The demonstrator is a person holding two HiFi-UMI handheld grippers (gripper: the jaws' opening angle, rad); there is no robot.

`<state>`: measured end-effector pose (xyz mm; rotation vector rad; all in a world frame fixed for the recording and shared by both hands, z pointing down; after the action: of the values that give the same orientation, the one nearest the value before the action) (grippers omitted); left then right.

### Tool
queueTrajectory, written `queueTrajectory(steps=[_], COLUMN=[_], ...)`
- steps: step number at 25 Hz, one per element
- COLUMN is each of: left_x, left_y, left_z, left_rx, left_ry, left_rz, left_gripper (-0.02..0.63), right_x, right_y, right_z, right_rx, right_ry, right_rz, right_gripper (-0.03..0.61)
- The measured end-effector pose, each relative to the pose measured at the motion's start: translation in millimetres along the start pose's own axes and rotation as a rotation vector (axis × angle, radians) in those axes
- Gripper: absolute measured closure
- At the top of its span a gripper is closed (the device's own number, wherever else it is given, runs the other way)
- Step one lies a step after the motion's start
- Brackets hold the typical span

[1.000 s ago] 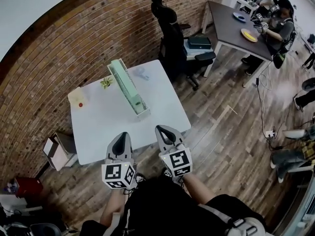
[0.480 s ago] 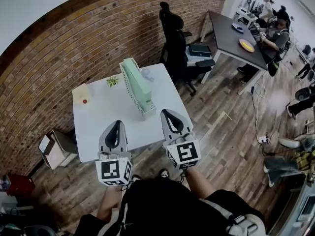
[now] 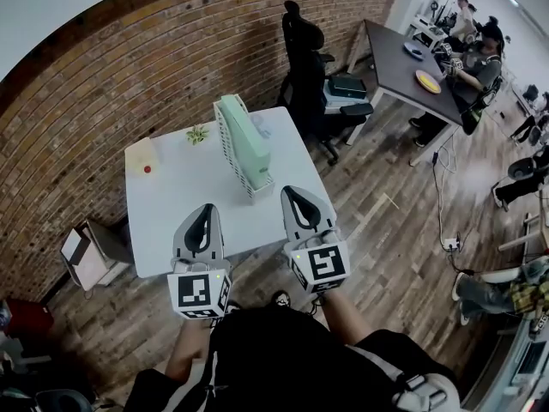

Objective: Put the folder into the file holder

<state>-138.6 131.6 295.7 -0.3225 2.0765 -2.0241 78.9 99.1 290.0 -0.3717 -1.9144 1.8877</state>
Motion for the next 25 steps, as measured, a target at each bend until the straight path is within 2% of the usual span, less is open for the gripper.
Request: queueTrajectory(steps=[25], left_x=[-7], left_y=[-16], left_z=[8], left_rx=[0.018], left_ry=[-0.023], left_rz=[-0.022], left_gripper=[0.591], right_x=[-5], right_y=[-10], right_z=[-11], right_rx=[0.040], right_ry=[0.001], right_rz=[0.015], right_gripper=[0.571])
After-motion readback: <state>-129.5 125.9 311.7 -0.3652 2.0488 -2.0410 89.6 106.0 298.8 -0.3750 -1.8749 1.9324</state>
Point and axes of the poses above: the fingertips, and each gripper's own axes: z forward along the fingers, x to its left, y out of its top, the point moved 10 cm from there along -z, backward along the fingers, and after that the axes turned 1 degree about x, right-handed, at the moved point
